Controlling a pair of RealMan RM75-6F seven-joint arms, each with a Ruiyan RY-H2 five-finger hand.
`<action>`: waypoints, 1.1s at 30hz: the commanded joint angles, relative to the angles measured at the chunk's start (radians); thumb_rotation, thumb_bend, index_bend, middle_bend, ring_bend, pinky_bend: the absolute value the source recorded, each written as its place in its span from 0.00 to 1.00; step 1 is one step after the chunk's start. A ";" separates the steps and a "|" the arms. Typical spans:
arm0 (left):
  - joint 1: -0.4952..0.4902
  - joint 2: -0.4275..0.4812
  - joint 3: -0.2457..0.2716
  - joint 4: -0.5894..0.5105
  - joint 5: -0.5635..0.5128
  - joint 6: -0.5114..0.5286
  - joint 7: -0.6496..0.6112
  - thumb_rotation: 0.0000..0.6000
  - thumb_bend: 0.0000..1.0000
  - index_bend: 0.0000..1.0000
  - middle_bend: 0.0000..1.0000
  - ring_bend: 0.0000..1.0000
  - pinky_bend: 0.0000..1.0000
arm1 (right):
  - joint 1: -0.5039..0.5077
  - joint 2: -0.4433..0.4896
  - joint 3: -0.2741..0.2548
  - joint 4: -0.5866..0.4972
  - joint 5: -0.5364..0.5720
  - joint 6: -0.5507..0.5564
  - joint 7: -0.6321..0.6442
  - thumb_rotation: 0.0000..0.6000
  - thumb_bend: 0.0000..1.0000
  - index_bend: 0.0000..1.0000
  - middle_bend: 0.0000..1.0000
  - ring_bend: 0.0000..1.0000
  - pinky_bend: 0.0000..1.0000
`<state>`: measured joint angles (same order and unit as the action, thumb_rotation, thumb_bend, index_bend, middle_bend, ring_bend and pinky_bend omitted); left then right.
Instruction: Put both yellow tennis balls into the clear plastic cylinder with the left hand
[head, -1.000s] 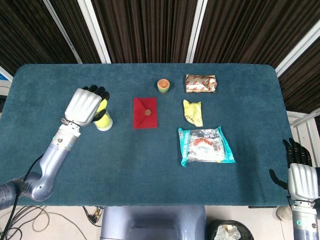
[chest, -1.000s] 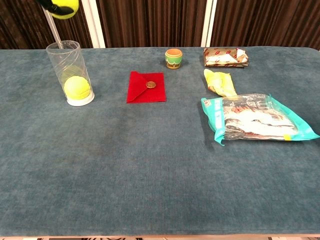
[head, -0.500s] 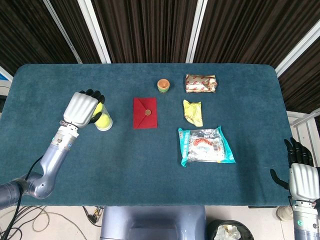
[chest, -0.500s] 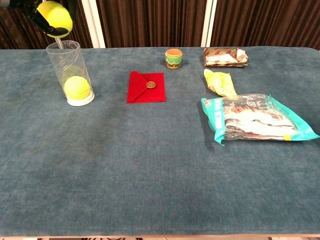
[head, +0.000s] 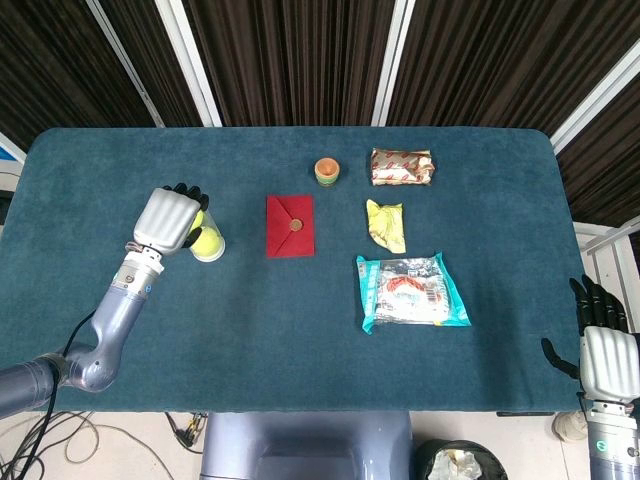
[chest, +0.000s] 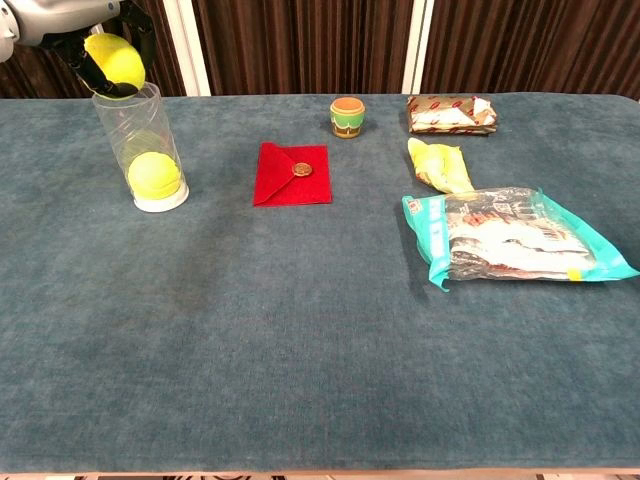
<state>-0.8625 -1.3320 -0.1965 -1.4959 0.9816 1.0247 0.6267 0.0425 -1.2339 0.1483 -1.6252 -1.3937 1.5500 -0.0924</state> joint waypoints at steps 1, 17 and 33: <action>-0.006 -0.004 -0.001 -0.005 -0.018 0.001 0.023 1.00 0.20 0.40 0.36 0.33 0.53 | 0.000 0.000 0.000 0.000 0.000 0.001 0.000 1.00 0.34 0.00 0.00 0.03 0.09; 0.022 0.052 -0.004 -0.144 -0.025 0.113 0.082 1.00 0.18 0.34 0.27 0.26 0.46 | -0.004 0.009 0.004 -0.005 0.003 0.005 0.011 1.00 0.34 0.00 0.00 0.04 0.09; 0.359 0.232 0.210 -0.383 0.221 0.416 -0.115 1.00 0.11 0.18 0.05 0.06 0.23 | -0.005 0.009 -0.001 -0.012 -0.004 0.009 0.002 1.00 0.34 0.00 0.00 0.04 0.09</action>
<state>-0.5817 -1.1325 -0.0413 -1.8684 1.1444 1.3995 0.6234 0.0372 -1.2248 0.1478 -1.6367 -1.3978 1.5587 -0.0908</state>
